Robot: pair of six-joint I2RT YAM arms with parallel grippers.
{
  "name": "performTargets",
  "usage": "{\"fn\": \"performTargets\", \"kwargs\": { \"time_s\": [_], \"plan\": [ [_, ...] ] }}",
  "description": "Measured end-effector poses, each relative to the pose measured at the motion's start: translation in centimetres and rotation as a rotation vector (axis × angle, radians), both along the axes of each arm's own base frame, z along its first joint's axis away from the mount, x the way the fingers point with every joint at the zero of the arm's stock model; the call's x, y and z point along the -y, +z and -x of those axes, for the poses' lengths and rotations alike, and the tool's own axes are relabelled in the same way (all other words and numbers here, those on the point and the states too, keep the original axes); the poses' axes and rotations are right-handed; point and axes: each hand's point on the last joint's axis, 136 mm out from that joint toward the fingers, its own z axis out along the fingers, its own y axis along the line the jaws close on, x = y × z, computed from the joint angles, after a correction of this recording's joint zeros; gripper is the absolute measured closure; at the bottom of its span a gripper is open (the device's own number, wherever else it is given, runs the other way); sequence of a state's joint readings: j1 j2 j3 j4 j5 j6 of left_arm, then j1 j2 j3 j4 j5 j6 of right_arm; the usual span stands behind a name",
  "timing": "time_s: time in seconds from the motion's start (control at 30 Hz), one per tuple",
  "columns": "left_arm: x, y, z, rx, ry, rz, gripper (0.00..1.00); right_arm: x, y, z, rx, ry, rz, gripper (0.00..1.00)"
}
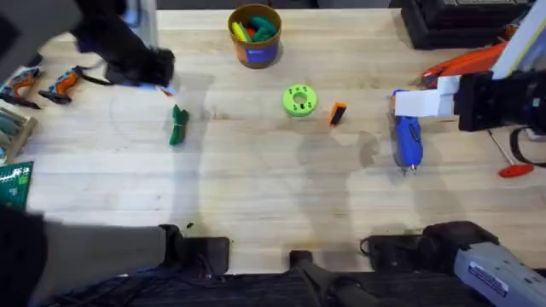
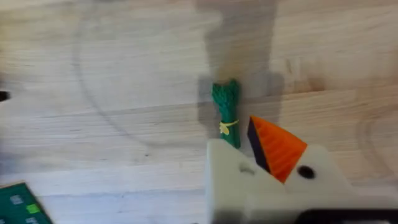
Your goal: Pick up the gripper from the table and insert it into the empty holder that is missing its gripper. Then pick up a screw, insert it into the mounting hole, and use the screwdriver to tighten it. Finally, clean up the table by picking up the vegetable and placing it into the bucket.
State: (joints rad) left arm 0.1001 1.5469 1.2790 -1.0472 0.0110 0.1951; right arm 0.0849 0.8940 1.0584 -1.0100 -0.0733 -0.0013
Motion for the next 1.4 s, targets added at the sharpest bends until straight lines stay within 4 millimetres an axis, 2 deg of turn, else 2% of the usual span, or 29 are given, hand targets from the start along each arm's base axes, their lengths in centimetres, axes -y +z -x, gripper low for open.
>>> {"fn": "performTargets", "kwargs": {
  "time_s": [0.13,0.27,0.5,0.77,1.03,1.17,1.23,1.27,1.4],
  "plan": [
    [0.1,4.8,0.5,0.123,0.009,-0.009,0.998,0.0,0.0,0.0,0.000,0.000,0.000,0.009],
    [0.2,8.3,1.6,0.231,0.030,-0.012,0.998,0.0,0.0,0.0,0.000,0.000,0.000,0.009],
    [0.6,12.0,3.7,0.354,0.038,-0.004,0.998,0.0,0.0,0.0,0.000,0.000,0.000,0.009],
    [1.3,14.6,5.1,0.452,0.025,0.023,0.998,0.0,0.0,0.0,0.000,0.000,0.000,0.011],
    [1.4,14.8,5.3,0.461,0.023,0.023,0.986,0.0,0.0,0.0,0.000,0.000,0.000,0.011],
    [1.4,14.8,5.3,0.461,0.024,0.024,0.334,0.0,0.0,0.0,0.000,0.000,0.000,0.011],
    [1.4,14.8,5.3,0.461,0.027,0.028,0.058,0.0,0.0,0.0,0.000,0.000,0.000,0.011],
    [1.4,14.8,5.3,0.461,0.026,0.028,0.025,0.0,0.0,0.0,0.000,0.000,0.000,0.011],
    [1.4,14.8,5.3,0.461,0.026,0.028,0.015,0.0,0.0,0.0,0.000,0.000,0.000,0.011]
  ]
}}
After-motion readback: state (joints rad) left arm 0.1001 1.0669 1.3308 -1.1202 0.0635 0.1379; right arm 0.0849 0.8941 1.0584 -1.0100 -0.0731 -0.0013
